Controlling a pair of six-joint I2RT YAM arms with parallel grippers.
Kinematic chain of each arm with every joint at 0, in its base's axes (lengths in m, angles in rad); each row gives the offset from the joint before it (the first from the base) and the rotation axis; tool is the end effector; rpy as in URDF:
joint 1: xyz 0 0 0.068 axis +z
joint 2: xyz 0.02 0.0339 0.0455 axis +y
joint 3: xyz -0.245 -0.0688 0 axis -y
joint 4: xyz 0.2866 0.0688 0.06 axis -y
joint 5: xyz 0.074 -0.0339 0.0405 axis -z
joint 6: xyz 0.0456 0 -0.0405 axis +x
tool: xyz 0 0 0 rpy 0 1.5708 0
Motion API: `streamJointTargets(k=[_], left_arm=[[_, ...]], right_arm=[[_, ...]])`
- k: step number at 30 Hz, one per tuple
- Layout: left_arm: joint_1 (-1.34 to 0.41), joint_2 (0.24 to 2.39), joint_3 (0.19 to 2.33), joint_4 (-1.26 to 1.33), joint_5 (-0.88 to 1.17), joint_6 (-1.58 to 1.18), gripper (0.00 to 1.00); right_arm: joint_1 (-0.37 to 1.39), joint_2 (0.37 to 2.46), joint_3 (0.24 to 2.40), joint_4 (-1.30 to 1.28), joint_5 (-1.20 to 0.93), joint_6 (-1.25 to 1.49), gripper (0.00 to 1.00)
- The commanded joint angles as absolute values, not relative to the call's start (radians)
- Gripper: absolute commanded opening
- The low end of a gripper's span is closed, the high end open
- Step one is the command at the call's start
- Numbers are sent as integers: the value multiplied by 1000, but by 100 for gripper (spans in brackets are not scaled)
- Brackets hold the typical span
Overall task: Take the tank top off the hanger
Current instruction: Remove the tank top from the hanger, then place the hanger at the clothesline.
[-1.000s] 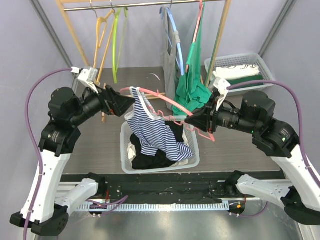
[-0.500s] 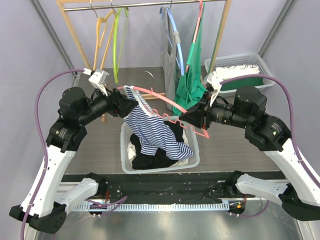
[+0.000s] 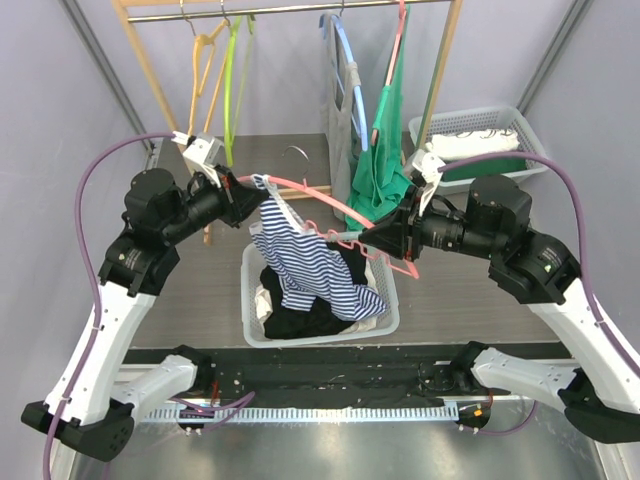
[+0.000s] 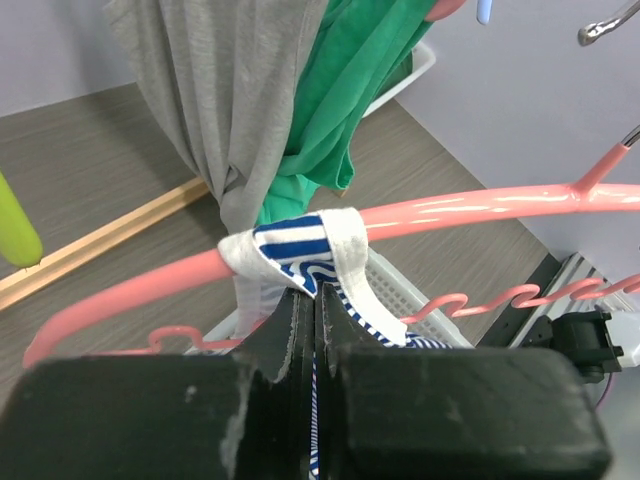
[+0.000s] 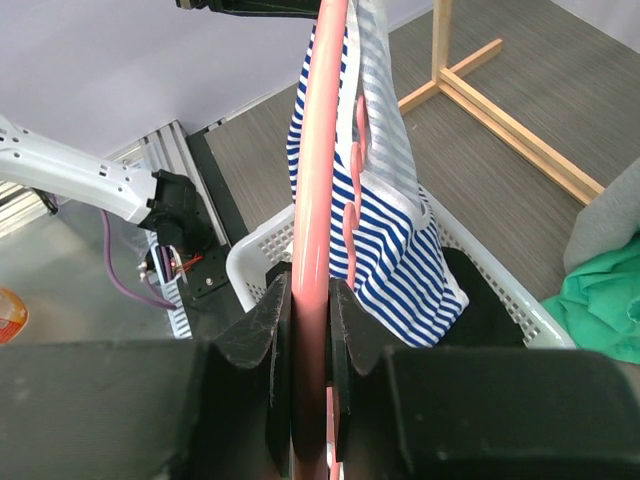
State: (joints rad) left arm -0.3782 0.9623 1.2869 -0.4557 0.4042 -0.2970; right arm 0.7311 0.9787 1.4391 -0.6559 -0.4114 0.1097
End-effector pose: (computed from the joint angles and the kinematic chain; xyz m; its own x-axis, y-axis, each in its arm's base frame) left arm 0.2233 -0.1080 0.4476 -0.3216 -0.1618 -0.9330 0.6356 0.6935 -0.3393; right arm 0.1568 0.1651 0.4754 -0.2427 -0.0829 -0.9665 -0.8827 0.4321 0.1846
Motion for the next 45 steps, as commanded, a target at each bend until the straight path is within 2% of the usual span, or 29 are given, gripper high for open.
streamJointTargets(k=[1, 6, 13, 22, 27, 33, 38, 40, 42, 43, 45], left_arm=[[-382, 948, 1318, -406, 413, -270, 0], [-365, 913, 1353, -433, 397, -250, 0], [-348, 907, 1394, -462, 308, -170, 0], [-353, 919, 1306, -479, 281, -88, 0], [-373, 927, 1221, -497, 325, -26, 0], [-384, 940, 1229, -517, 434, -21, 0], [-429, 936, 1221, -590, 661, -5, 0], [-452, 928, 1207, -633, 678, 33, 0], [-520, 905, 1174, -699, 625, 136, 5], [-537, 893, 1160, -707, 536, 182, 9], [-568, 890, 1120, -718, 448, 221, 9]], right_arm=[[732, 931, 1477, -632, -361, 71, 1], [730, 911, 1508, -718, -279, 26, 1], [732, 824, 1503, -807, -281, 81, 1], [732, 759, 1718, -1009, -242, 71, 1], [732, 744, 1733, -1008, -255, 75, 1], [732, 730, 1672, -936, -278, 90, 1], [733, 722, 1621, -780, -102, 115, 1], [732, 739, 1626, -752, -31, 117, 1], [732, 801, 1667, -719, -15, 118, 1], [732, 848, 1683, -716, -11, 123, 1], [732, 900, 1723, -716, -5, 127, 1]])
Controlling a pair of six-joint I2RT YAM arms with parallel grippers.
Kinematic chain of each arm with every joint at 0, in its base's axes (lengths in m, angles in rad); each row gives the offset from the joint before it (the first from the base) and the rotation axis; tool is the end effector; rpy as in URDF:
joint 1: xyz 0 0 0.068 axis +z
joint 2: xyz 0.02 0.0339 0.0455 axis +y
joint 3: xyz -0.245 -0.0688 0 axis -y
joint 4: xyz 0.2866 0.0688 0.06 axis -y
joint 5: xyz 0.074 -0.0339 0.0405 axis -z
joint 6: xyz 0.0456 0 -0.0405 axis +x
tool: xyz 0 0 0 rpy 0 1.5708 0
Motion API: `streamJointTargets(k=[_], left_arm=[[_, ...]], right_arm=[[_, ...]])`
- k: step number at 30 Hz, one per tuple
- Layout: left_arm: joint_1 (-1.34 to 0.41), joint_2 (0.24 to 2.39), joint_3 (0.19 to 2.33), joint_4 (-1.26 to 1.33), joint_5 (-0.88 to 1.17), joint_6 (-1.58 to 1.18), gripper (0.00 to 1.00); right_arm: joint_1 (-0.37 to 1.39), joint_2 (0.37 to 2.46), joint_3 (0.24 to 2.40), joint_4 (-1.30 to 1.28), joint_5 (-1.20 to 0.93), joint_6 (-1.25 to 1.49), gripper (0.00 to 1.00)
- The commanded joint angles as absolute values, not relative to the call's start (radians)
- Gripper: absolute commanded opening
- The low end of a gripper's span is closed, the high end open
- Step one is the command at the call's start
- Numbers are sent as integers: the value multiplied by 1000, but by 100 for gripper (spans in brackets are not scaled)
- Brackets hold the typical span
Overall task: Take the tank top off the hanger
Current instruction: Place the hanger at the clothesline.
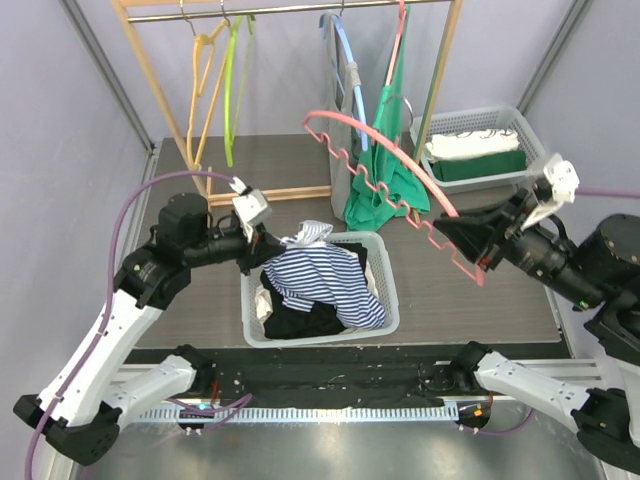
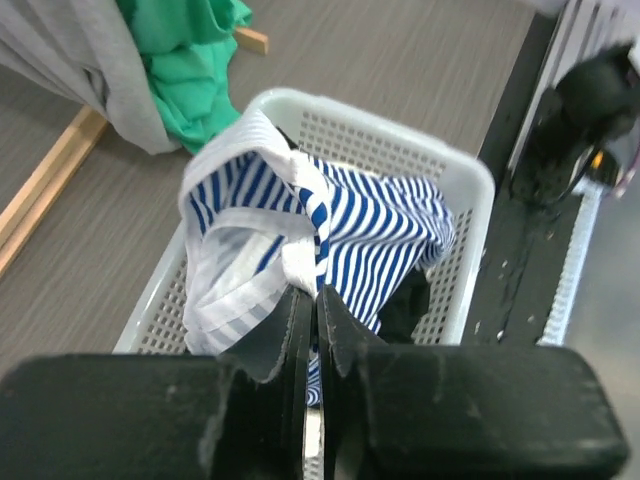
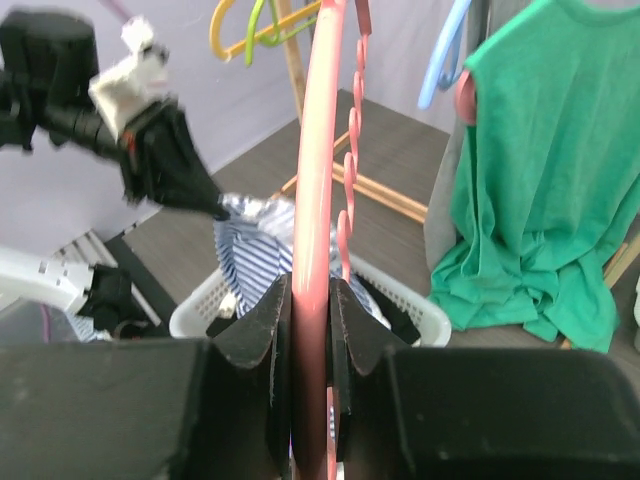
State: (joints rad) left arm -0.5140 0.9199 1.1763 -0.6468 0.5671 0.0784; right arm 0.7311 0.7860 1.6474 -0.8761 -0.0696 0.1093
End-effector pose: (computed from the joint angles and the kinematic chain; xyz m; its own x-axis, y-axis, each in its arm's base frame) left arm 0.1948 -0.1381 0.3963 -0.2640 0.2249 -0.9379 0.8706 0.4741 -0.1314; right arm 0.0779 0.0741 0.5416 -0.0892 0.0662 -0.9938 -0.7124 0.6931 0.1101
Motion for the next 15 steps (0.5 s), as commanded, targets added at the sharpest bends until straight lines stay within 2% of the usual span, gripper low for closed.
streamJointTargets(k=[1, 3, 4, 10, 13, 15], left_arm=[[-574, 891, 1108, -718, 408, 236, 14], [-591, 911, 1080, -727, 299, 265, 35], [-595, 916, 1053, -738, 275, 279, 36], [-689, 980, 968, -885, 80, 384, 29], [-689, 1048, 957, -930, 75, 393, 20], [-690, 1031, 911, -916, 110, 393, 17]], right_arm=[[732, 951, 1735, -716, -5, 130, 1], [732, 1014, 1785, -721, 41, 144, 1], [732, 1038, 1802, -724, 60, 150, 1], [732, 1193, 1925, -698, 189, 176, 1], [732, 1242, 1957, -684, 202, 190, 1], [732, 1265, 1960, -657, 199, 212, 1]])
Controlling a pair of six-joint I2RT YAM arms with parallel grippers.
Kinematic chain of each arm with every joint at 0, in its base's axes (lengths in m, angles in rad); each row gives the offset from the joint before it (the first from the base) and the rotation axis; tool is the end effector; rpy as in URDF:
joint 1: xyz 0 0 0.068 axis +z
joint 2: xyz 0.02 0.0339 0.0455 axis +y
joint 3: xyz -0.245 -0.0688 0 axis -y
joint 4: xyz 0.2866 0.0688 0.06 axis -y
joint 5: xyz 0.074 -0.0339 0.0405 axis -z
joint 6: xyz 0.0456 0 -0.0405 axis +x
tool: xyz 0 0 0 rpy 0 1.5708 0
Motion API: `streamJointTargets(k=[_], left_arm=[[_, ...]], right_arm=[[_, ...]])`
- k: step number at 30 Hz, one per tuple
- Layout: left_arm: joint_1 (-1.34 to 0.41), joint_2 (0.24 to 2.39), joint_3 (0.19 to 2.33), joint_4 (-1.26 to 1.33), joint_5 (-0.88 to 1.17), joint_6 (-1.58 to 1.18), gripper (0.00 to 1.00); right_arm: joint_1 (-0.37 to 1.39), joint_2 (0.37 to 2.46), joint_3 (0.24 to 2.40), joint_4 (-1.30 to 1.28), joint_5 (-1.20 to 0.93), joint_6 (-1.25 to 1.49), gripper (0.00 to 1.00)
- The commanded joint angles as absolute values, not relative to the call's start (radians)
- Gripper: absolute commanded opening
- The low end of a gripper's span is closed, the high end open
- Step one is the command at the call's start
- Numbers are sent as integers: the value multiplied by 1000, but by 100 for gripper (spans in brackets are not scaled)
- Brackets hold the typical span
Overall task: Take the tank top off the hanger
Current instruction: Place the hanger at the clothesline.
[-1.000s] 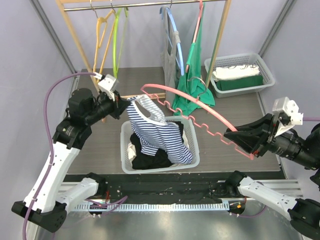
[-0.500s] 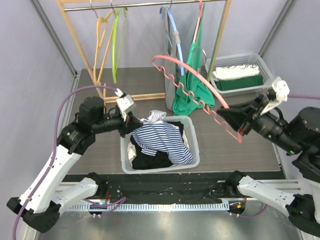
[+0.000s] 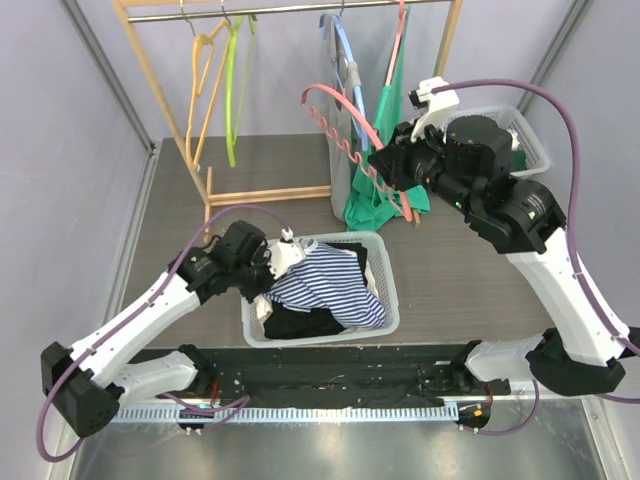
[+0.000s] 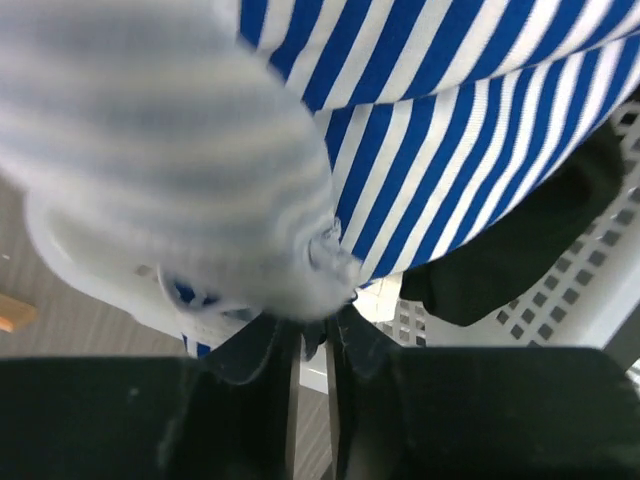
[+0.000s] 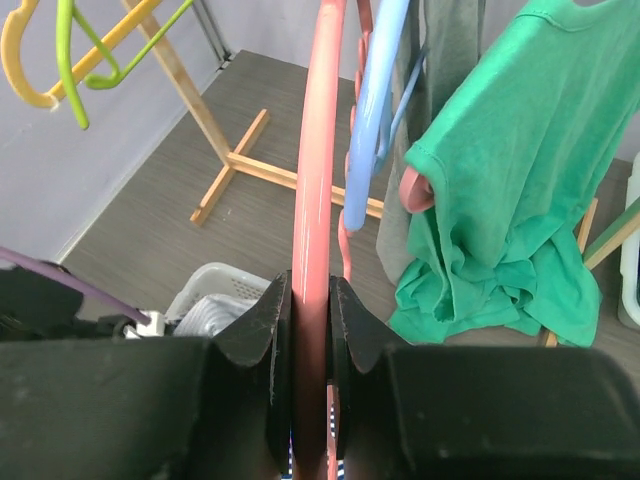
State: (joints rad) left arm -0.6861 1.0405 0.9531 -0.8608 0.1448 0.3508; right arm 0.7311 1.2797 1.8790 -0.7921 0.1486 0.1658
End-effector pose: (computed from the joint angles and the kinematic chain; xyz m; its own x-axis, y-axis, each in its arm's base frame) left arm 0.1941 -0.1675 0.2628 -0.3525 0.7281 -0.5879 0.8659 0.4921 0.0903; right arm 0.2050 0.1748 0.5366 -0.2318 0.0113 -0.9727 -0.5210 0.8429 0.1340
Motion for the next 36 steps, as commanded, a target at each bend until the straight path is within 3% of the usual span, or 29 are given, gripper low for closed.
streamJointTargets(k=[1, 4, 6, 7, 8, 15, 20, 25, 30, 36], left_arm=[[-692, 1019, 885, -896, 118, 400, 17], [-706, 968, 798, -861, 98, 390, 24], [-710, 980, 766, -873, 74, 374, 45], [-712, 985, 762, -879, 69, 371, 58], [-712, 985, 759, -882, 64, 371, 99], [-712, 966, 953, -998, 51, 351, 100], [-712, 999, 1190, -1123, 55, 296, 100], [-712, 985, 1474, -1262, 196, 281, 100], [-712, 945, 1629, -1279, 233, 329, 100], [-712, 930, 1741, -1250, 141, 437, 99]], right_arm=[[732, 1275, 1968, -650, 213, 221, 1], [732, 1319, 2011, -641, 236, 285, 1], [739, 1357, 2052, -627, 244, 320, 1], [768, 1376, 2078, -630, 302, 319, 1], [791, 1400, 2107, -652, 336, 307, 1], [903, 1603, 2385, -703, 459, 249, 1], [911, 1672, 2425, -690, 460, 245, 1], [923, 1704, 2421, -658, 500, 209, 1], [939, 1819, 2590, -706, 571, 138, 1], [942, 1824, 2526, -565, 532, 69, 1]])
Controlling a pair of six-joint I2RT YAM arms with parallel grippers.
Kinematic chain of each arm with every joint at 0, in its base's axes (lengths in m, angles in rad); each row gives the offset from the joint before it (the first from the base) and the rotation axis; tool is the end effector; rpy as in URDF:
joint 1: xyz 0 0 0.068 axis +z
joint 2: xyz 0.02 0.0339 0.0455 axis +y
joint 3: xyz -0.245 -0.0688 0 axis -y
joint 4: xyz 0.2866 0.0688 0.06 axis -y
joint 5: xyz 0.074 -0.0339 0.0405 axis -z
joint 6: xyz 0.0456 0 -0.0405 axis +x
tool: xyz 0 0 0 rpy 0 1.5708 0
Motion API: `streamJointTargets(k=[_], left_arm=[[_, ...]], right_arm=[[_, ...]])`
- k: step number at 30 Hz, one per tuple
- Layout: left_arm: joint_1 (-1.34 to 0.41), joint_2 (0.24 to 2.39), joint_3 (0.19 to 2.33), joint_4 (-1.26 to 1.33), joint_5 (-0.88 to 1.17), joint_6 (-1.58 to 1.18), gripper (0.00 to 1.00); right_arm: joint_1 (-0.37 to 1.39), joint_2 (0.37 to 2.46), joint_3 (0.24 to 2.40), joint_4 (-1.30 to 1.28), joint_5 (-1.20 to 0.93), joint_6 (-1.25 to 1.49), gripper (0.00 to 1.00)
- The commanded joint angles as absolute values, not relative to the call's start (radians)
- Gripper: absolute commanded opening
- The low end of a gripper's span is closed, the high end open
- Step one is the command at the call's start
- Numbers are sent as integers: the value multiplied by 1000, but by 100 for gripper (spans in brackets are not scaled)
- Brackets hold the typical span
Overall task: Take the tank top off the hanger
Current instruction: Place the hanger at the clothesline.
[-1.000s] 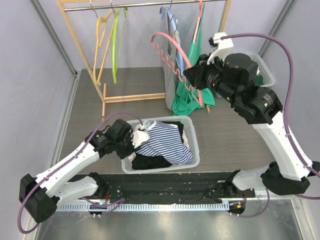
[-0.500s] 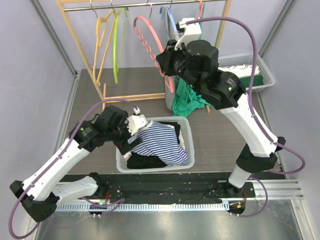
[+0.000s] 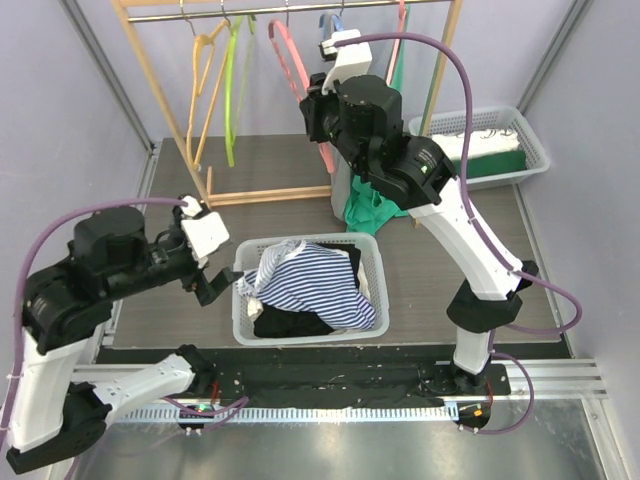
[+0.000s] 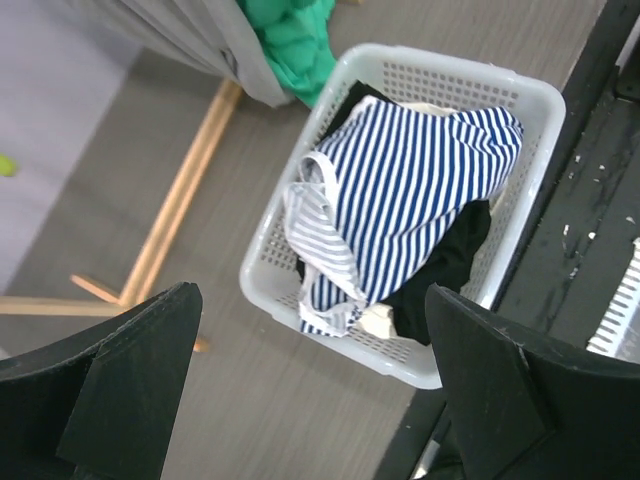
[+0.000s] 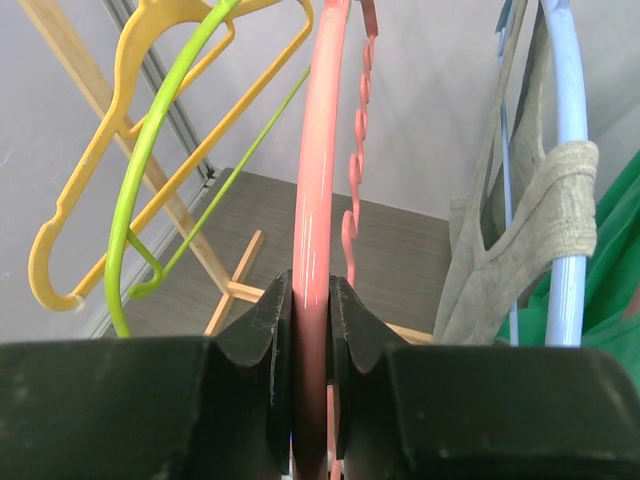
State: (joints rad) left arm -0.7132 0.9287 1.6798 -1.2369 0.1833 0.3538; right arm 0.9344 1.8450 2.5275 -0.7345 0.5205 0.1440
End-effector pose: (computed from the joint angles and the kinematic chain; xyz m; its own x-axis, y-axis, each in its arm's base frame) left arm 0.1057 -0.1024 0.4937 -0.0661 0.5077 -0.8590 0.8401 0.4928 0.2265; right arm 0.2466 0.2956 0.5708 -0.0883 0.0899 -0.9920 -0.3940 0.9115 0.1177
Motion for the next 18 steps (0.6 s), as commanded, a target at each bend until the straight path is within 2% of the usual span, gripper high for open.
streamJointTargets(k=[1, 6, 18], left_arm=[[-710, 933, 1752, -1246, 83, 442, 100], [-703, 934, 1767, -1212, -37, 452, 100], [-667, 910, 1761, -1218, -8, 454, 100]], right_arm=[[942, 1838, 2536, -558, 532, 48, 1], [937, 1867, 2549, -479, 479, 5, 1], [859, 1945, 2557, -430, 403, 25, 1]])
